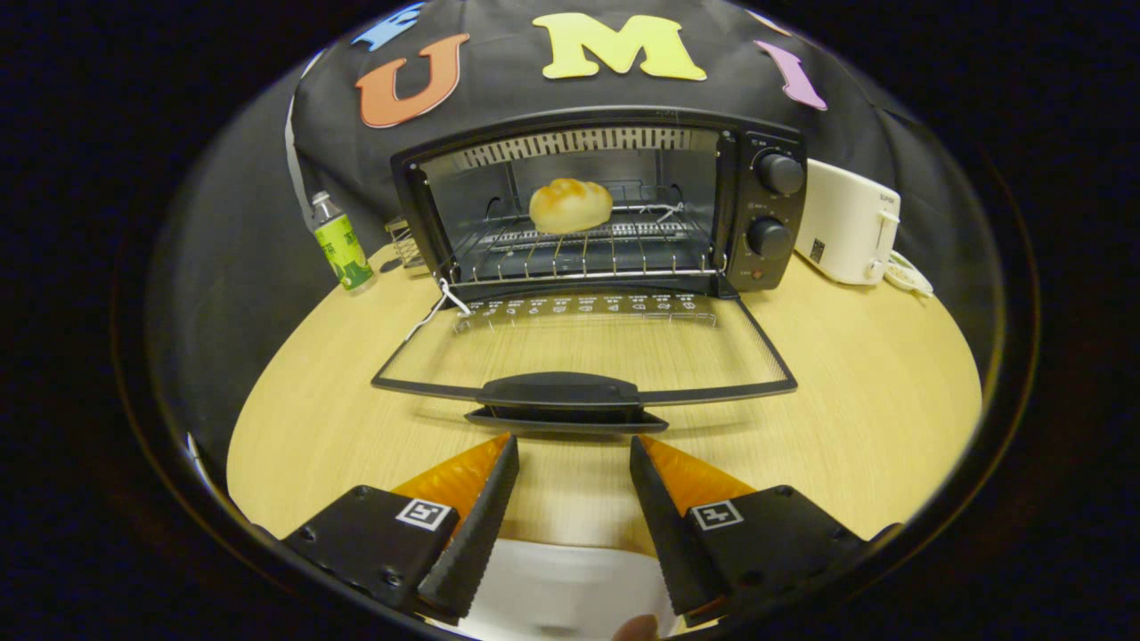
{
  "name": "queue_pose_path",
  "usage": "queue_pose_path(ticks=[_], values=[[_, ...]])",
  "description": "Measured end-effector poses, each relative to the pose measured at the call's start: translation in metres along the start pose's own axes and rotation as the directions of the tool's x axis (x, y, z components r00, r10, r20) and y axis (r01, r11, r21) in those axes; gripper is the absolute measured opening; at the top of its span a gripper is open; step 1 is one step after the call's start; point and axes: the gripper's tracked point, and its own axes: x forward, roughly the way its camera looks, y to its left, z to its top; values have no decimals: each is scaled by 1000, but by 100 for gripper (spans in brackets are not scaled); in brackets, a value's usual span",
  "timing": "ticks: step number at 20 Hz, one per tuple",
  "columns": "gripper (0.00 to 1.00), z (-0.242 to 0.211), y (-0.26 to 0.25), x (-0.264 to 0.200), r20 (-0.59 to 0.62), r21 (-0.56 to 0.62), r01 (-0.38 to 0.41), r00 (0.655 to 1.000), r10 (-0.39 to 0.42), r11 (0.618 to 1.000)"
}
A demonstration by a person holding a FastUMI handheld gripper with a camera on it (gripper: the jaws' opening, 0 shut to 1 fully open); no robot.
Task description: Open the toaster oven, put the food inside, and close the toaster oven door.
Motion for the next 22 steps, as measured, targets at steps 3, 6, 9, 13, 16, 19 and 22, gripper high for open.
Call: queue_pose_path(ticks=[3, 6, 9, 13, 16, 19, 22], values=[[83, 21, 2, -15, 68, -4, 1, 998, 0, 1000], [83, 50, 6, -28, 142, 1, -17, 990, 16, 1000], [84, 74, 8, -33, 201, 8, -23, 979, 21, 1000], [84, 107, 6, -32, 266, -19, 11, 964, -5, 1000], [84, 125, 3, -34, 294, -9, 15, 956, -12, 1000], [84, 139, -4, -47, 339, -9, 28, 941, -23, 1000], [84, 151, -10, -69, 391, -19, 49, 919, -38, 999]])
